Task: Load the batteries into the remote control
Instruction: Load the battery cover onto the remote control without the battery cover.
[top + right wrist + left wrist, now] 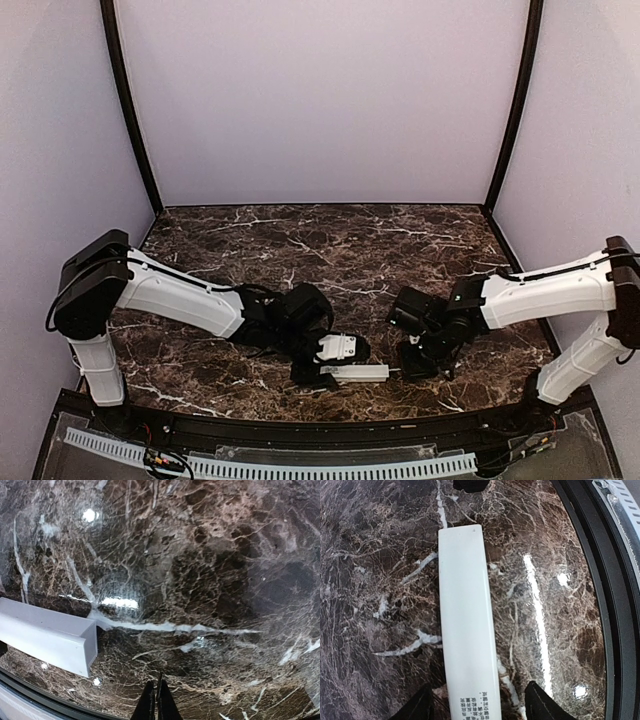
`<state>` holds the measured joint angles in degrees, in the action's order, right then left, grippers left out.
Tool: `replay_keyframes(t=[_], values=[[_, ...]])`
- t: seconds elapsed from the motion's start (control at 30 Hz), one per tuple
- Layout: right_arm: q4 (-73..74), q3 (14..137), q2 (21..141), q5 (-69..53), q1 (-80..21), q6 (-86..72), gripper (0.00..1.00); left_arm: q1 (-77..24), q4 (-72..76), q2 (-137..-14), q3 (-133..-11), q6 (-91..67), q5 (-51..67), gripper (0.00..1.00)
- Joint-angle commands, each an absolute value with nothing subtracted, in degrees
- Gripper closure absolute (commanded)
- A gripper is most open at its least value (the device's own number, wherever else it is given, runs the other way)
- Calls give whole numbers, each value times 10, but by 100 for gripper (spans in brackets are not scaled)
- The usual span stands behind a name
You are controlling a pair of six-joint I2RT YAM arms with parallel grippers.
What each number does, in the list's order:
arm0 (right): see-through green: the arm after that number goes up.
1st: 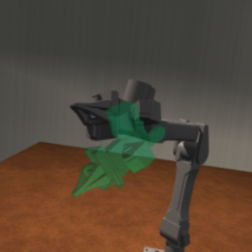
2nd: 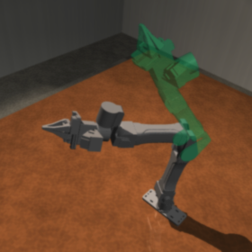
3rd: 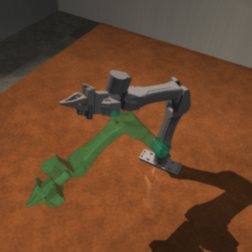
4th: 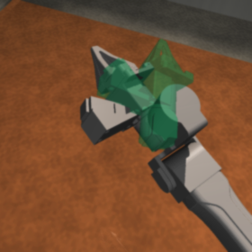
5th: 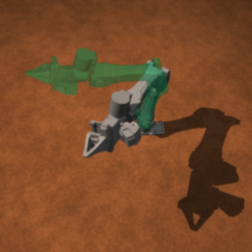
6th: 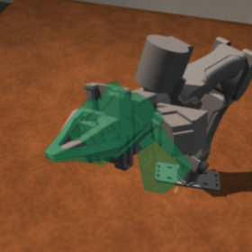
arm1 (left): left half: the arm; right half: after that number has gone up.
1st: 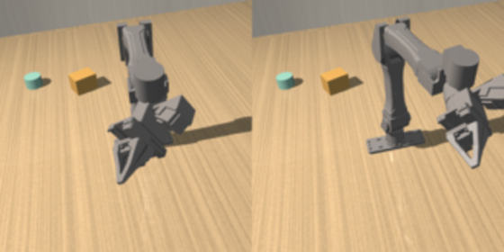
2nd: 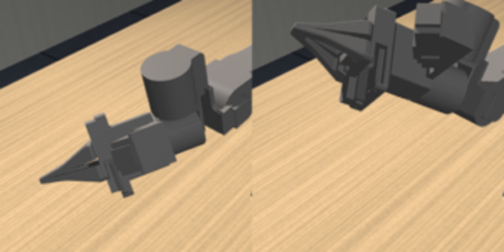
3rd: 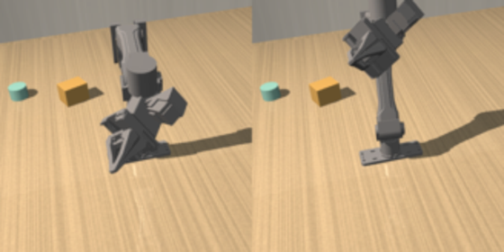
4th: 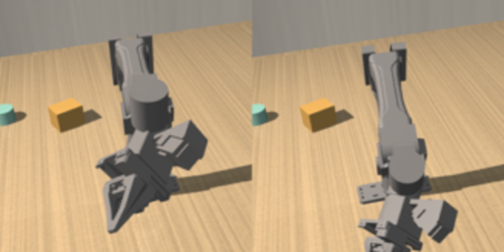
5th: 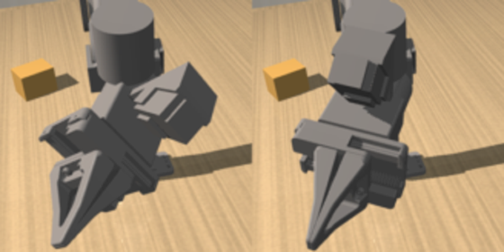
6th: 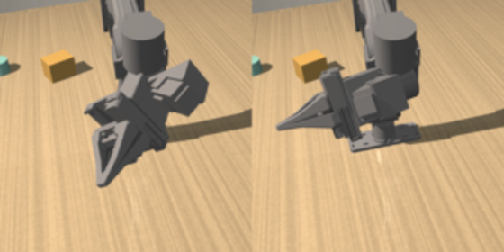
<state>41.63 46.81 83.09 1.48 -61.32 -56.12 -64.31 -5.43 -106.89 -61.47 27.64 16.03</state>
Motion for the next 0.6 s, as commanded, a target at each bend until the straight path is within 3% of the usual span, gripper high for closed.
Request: replay_keyframes(t=[0.0,0.17,0.37,0.57], values=[[400,489,863,18,-637,-601,98,-646,-52,-1083,-624,270,152,39],[368,485,876,3,-640,-610,100,-646,-48,-1089,-627,268,135,43],[353,463,849,9,-635,-620,100,-646,-40,-1100,-626,263,144,57],[383,454,832,19,-623,-611,100,-646,-41,-1105,-629,261,153,64]])
